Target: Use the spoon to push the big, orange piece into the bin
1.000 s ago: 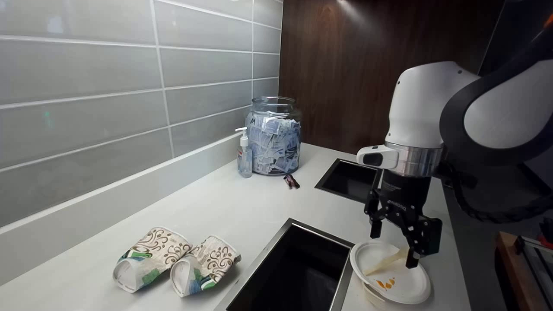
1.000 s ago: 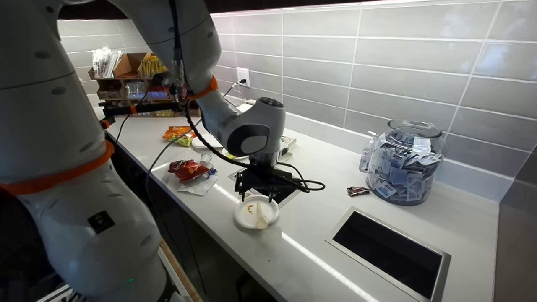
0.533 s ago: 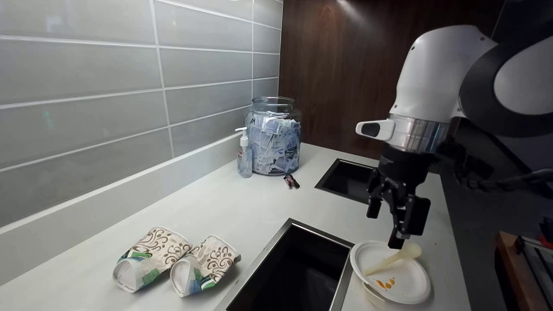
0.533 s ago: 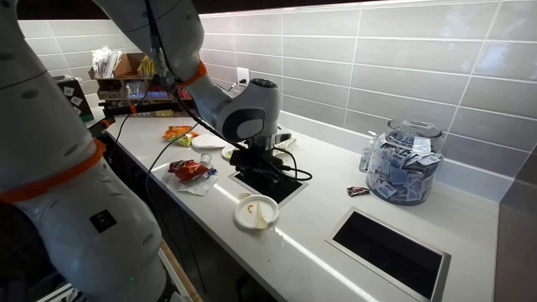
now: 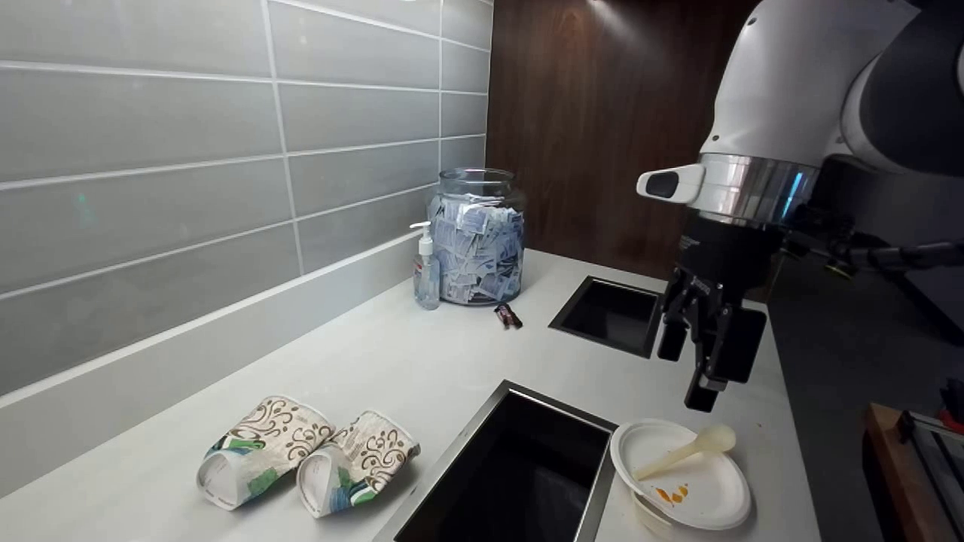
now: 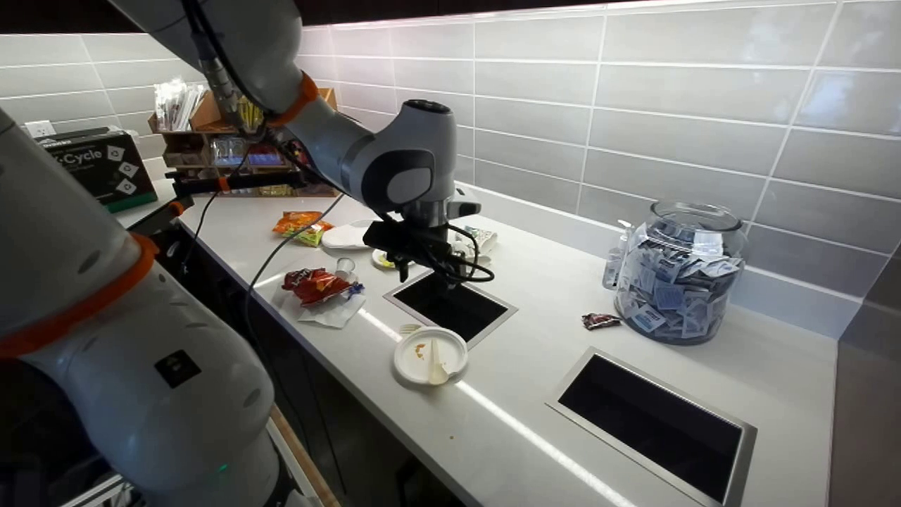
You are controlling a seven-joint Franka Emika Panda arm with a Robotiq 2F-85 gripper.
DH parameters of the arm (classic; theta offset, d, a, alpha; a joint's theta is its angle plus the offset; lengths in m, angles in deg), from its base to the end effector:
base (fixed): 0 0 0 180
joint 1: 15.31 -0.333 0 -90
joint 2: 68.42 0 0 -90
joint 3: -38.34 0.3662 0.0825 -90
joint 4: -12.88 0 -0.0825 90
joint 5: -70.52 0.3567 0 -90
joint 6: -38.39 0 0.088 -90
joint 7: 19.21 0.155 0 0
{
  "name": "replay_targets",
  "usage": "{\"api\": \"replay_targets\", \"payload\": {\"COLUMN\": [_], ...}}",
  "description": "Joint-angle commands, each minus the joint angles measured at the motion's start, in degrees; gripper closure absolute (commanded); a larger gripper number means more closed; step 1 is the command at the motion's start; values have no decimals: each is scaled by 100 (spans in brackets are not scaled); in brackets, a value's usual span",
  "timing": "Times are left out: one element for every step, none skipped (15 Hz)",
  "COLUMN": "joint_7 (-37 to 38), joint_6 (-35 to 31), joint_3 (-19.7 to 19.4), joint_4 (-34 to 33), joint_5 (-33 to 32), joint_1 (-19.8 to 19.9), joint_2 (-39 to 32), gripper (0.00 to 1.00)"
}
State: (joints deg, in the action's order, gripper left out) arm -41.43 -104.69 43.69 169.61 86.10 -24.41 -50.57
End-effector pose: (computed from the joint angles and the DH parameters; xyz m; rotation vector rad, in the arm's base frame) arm 0.3501 0.0952 0.3442 -2.9347 -0.6329 -0.1267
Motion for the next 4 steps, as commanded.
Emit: {"api": "replay_targets", "payload": {"joint_7": [172,227,253,262], "joint_6": [90,131,141,141], "joint_3": [-151,-150,-151,-151], "joint_4": [0,6,18,29], "joint_5": [-128,-151,-162,-165], "joint_1": [-146,-146,-147,-147], "joint_2": [77,133,167,180], "gripper": [0,0,0,0]}}
